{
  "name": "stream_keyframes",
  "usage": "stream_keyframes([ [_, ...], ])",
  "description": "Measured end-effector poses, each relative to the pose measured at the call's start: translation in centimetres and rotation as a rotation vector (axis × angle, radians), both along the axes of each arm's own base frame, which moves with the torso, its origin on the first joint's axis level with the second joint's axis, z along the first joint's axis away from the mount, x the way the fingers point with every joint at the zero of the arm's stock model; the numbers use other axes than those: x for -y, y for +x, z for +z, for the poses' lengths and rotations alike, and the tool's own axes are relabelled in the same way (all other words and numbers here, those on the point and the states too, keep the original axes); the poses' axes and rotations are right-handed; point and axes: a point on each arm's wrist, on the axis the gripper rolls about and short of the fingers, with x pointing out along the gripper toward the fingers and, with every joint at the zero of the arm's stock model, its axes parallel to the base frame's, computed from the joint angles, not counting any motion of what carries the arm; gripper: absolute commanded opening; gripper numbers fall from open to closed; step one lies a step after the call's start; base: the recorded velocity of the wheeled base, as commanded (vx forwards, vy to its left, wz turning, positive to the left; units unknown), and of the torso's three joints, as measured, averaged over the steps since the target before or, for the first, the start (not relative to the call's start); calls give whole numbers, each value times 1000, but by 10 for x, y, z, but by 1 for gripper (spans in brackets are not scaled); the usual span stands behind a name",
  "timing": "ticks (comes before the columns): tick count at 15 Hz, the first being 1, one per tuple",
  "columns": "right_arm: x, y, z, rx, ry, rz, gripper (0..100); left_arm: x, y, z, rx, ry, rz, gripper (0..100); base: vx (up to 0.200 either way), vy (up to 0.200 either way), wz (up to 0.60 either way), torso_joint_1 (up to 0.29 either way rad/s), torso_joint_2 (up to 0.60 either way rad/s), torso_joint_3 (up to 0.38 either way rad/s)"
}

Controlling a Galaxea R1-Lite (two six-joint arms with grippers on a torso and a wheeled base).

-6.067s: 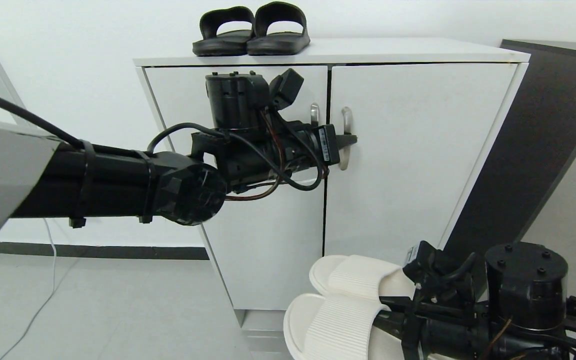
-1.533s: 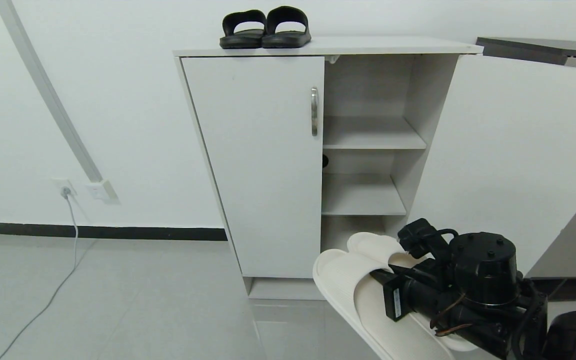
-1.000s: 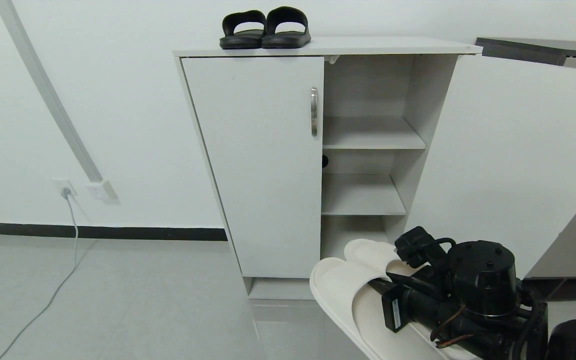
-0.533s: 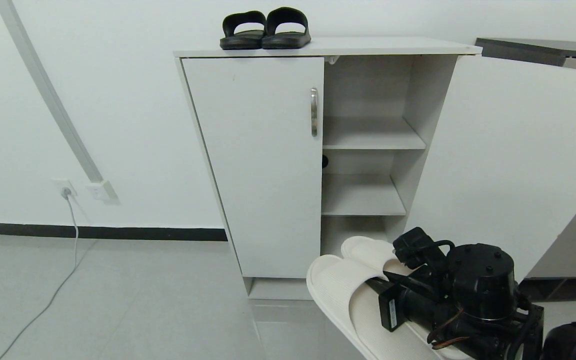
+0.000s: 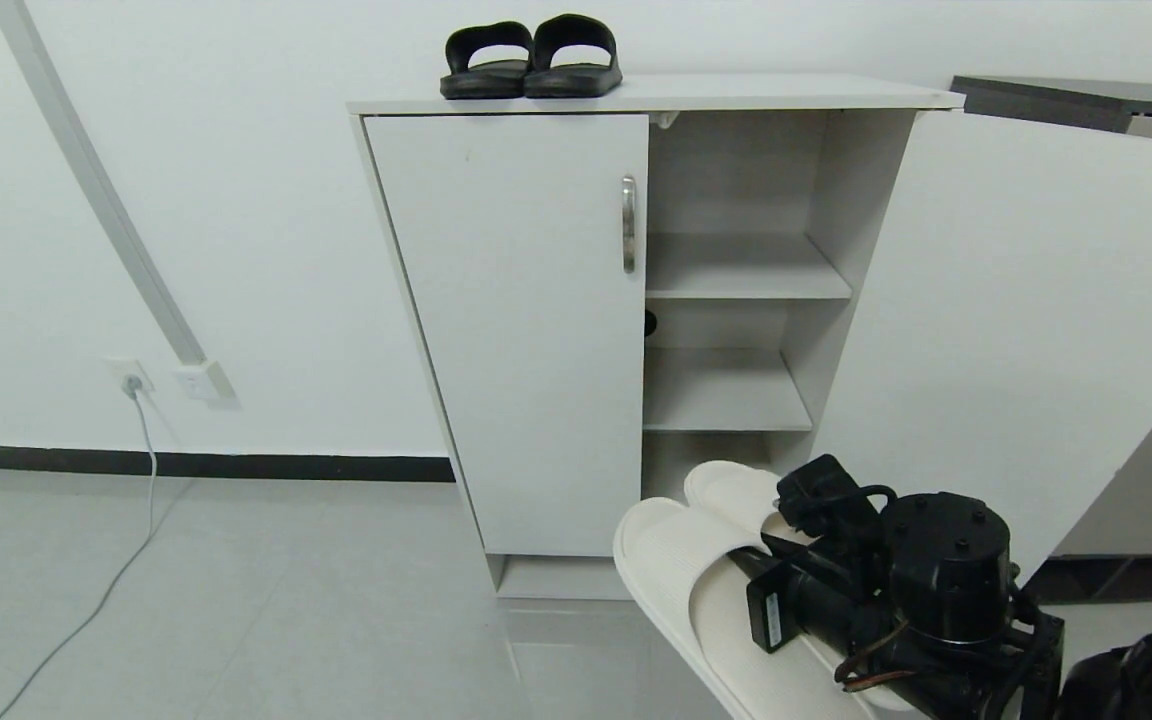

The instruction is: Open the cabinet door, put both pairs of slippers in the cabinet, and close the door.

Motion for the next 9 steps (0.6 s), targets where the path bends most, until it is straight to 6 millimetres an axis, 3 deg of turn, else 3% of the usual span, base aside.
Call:
stream_keyframes([
  [4, -26, 27, 6, 74, 22, -187, 0, 0, 0, 0, 1, -5, 1, 0, 0, 0, 0, 0, 0, 0],
  [9, -54, 48, 4, 0, 42, -425, 0, 0, 0, 0, 1, -5, 1, 0, 0, 0, 0, 0, 0, 0],
])
